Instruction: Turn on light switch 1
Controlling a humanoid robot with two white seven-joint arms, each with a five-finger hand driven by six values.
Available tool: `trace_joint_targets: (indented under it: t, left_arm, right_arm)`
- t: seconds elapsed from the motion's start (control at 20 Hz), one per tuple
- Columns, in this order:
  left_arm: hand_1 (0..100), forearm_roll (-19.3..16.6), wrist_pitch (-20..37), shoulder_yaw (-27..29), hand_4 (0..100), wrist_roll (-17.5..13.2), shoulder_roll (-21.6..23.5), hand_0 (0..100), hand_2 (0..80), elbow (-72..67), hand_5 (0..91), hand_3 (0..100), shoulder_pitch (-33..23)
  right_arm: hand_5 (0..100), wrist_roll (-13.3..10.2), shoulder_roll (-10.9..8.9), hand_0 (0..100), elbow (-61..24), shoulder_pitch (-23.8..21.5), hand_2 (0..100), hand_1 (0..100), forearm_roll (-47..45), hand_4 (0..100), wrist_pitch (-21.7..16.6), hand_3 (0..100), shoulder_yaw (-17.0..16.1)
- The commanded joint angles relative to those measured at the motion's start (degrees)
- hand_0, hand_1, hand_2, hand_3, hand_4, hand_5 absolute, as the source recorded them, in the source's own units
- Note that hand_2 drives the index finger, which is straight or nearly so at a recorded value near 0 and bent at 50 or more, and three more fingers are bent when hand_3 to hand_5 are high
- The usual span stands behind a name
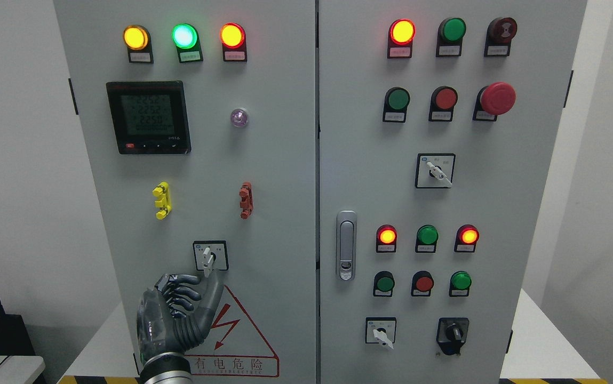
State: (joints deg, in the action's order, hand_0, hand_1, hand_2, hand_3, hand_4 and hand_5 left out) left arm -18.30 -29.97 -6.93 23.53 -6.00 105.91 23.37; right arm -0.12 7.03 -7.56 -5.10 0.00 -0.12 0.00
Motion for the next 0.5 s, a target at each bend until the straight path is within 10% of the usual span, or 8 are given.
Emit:
trace_joint_targets:
  t: [0.0, 0.45]
  left_arm:
    - [54, 1.16, 0.00, -0.19, 82, 0.20, -0.06, 9, 54.0, -0.88, 78.9, 79, 0.53]
    - [54, 1.25, -0.79, -0.19, 83, 0.20, -0.06, 9, 54.2, -0.97, 79.8, 80, 1.59]
  right_arm:
    - [0, 0.04, 0.00, 12, 0.00, 0.00, 0, 39, -1.49, 0, 0.03, 0, 1.14]
    - [0, 0.04, 0.00, 12, 0.00, 0.00, 0, 39, -1.49, 0, 0.03, 0, 1.14]
